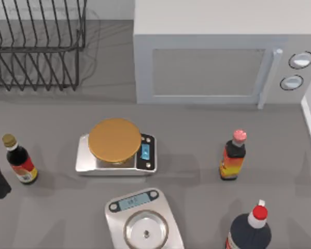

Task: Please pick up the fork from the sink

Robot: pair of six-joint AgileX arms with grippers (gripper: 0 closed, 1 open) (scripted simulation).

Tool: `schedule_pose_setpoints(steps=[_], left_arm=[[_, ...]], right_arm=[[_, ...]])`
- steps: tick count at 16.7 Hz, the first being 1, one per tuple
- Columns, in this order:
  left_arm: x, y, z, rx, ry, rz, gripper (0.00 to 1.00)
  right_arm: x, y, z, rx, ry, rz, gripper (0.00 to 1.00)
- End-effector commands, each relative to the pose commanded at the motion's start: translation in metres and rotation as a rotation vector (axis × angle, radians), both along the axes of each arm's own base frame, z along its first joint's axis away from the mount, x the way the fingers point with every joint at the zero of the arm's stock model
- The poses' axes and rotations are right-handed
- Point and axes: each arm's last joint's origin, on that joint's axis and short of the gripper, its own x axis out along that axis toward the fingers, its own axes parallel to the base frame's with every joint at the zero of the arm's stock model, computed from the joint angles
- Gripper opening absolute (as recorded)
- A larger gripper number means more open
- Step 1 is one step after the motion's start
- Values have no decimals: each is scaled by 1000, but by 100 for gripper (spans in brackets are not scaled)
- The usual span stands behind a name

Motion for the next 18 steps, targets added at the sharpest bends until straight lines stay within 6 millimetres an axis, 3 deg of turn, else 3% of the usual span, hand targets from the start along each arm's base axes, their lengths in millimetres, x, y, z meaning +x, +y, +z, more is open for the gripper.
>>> schedule_pose_setpoints(steps=[6, 9, 14, 18], left_arm=[[0, 0, 0, 0, 0, 0, 100], [0, 0, 0, 0, 0, 0, 100], [0, 0, 0, 0, 0, 0, 100], [0, 0, 0, 0, 0, 0, 100]], right_arm=[[0, 0, 0, 0, 0, 0, 100], [0, -1, 12, -9, 41, -9, 100], [16, -6, 68, -43, 241, -45, 100], [65, -15, 122, -70, 501, -75, 100]])
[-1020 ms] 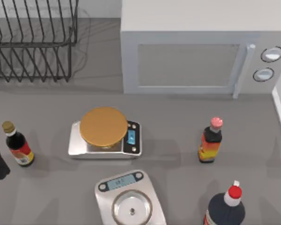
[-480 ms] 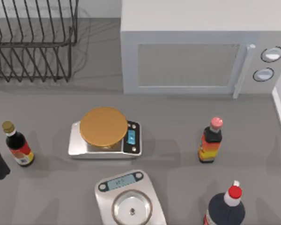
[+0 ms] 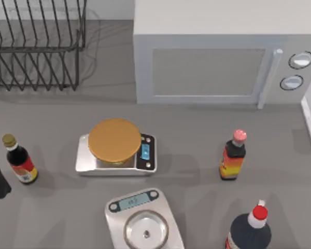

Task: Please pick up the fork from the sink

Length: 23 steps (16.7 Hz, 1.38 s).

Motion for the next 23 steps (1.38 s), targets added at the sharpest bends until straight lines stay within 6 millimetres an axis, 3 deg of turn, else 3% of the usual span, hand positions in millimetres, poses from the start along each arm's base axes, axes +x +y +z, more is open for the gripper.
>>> schedule_pose_setpoints(steps=[3, 6, 9, 12, 15, 18, 23], left_arm=[[0, 0, 0, 0, 0, 0, 100], [0, 0, 0, 0, 0, 0, 100], [0, 0, 0, 0, 0, 0, 100], [0, 0, 0, 0, 0, 0, 100], [0, 0, 0, 0, 0, 0, 100], [0, 0, 0, 0, 0, 0, 100], [0, 0, 0, 0, 0, 0, 100]], right_arm=[[61, -15, 25, -6, 221, -18, 100], [133, -36, 26, 2, 443, -28, 100], [199, -62, 0, 23, 652, -29, 100], [249, -86, -43, 54, 831, -23, 100], [278, -105, -86, 84, 965, -14, 100], [291, -116, -115, 105, 1046, -7, 100], [294, -119, -123, 111, 1068, -5, 100]])
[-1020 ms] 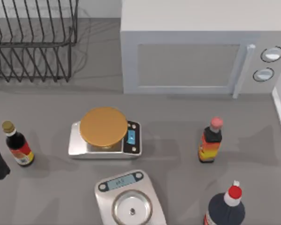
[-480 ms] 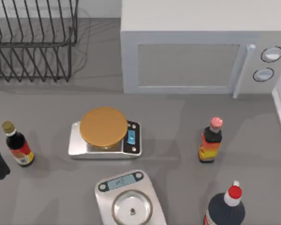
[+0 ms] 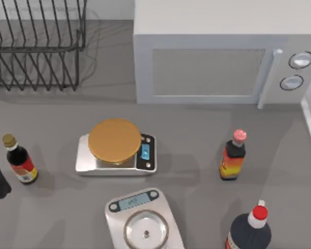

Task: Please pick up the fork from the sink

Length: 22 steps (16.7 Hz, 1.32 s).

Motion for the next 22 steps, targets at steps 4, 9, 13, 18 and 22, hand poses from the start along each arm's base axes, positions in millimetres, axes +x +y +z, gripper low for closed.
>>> schedule_pose_setpoints(steps=[4, 9, 13, 18, 22], left_arm=[[0, 0, 0, 0, 0, 0, 100], [0, 0, 0, 0, 0, 0, 100], [0, 0, 0, 0, 0, 0, 100], [0, 0, 0, 0, 0, 0, 100], [0, 0, 0, 0, 0, 0, 100]], right_arm=[[1, 2, -7, 1, 3, 5, 100], [7, 0, -74, -2, -8, 3, 100], [3, 0, -134, -3, -9, 1, 100], [0, 0, -148, 0, 0, 0, 100], [0, 0, -148, 0, 0, 0, 77]])
